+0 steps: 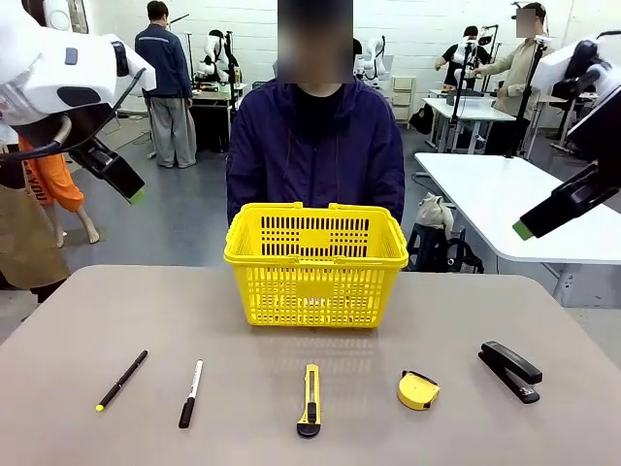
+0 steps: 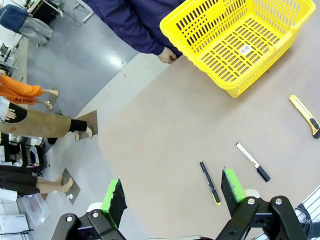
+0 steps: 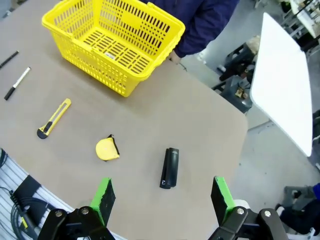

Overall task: Place the items the person wants into the basket.
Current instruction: Pick up the item the person points to and place it in the Market Basket.

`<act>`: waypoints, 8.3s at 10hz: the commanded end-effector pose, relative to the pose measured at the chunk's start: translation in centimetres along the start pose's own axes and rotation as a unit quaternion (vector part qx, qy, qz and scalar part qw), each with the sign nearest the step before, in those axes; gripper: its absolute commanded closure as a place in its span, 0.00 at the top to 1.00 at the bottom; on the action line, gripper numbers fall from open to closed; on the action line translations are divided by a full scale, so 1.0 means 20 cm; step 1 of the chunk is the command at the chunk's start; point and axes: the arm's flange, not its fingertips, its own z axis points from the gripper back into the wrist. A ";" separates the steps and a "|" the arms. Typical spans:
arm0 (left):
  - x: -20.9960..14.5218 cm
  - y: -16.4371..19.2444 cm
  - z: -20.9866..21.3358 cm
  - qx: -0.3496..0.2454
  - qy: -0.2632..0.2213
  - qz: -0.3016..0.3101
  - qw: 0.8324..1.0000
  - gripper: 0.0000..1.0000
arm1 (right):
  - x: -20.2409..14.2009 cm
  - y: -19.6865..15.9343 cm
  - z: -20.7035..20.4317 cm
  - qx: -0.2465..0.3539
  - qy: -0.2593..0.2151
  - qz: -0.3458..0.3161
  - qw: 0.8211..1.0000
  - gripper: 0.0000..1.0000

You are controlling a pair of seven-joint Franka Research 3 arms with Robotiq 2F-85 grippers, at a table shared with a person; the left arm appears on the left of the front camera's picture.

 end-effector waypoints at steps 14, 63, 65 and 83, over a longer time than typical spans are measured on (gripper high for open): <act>-0.85 1.19 0.17 -0.229 -0.117 0.144 0.955 1.00 | -0.81 -1.03 0.33 0.255 -0.190 -0.154 0.935 1.00; -0.86 1.21 0.20 -0.225 -0.105 0.150 0.957 1.00 | 0.01 0.14 -0.91 0.073 0.244 -0.264 0.930 1.00; -0.86 1.21 0.20 -0.225 -0.105 0.150 0.957 1.00 | 0.00 0.24 -0.98 0.059 0.264 -0.238 0.933 1.00; -0.86 1.21 0.20 -0.225 -0.105 0.150 0.957 1.00 | -0.13 0.49 -1.73 0.121 0.282 -0.155 0.939 1.00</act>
